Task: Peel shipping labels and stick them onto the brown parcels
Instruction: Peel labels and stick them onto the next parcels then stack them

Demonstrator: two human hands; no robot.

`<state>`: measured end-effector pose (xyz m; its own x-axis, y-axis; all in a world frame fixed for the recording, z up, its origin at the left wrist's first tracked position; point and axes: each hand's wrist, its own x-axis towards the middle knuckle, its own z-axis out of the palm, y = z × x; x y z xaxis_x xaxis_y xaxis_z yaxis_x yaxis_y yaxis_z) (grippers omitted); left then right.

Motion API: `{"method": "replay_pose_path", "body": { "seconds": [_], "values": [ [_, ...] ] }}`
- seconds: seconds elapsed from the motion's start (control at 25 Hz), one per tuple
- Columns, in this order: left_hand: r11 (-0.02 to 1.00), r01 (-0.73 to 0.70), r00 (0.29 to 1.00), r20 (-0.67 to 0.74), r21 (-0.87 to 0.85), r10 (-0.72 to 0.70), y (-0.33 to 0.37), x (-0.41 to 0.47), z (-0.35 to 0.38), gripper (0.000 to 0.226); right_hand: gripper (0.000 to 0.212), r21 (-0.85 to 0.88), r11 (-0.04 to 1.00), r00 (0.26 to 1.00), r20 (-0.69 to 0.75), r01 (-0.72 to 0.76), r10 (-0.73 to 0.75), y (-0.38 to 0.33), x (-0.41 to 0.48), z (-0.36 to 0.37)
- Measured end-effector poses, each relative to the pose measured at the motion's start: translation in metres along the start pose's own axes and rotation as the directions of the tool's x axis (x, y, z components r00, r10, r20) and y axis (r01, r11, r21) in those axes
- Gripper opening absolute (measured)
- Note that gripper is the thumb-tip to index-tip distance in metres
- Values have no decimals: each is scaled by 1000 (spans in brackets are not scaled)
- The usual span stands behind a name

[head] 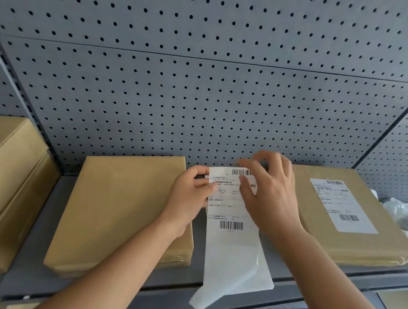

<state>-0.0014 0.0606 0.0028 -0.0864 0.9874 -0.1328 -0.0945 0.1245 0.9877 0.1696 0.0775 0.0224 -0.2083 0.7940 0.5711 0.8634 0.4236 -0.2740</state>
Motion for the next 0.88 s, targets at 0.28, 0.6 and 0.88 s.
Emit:
{"method": "replay_pose_path", "body": {
  "seconds": [0.28,0.6,0.88],
  "values": [
    [1000,-22,997,70,13,21,-1,-6,0,19,21,22,993,985,125,114,-116,-12,10,15],
    [974,138,985,127,-182,-116,6,-4,-5,28,12,95,993,986,145,64,-78,-12,7,16],
    [917,328,943,136,-226,-304,9,8,-7,21,12,142,985,985,129,98,-117,-12,5,14]
  ]
}}
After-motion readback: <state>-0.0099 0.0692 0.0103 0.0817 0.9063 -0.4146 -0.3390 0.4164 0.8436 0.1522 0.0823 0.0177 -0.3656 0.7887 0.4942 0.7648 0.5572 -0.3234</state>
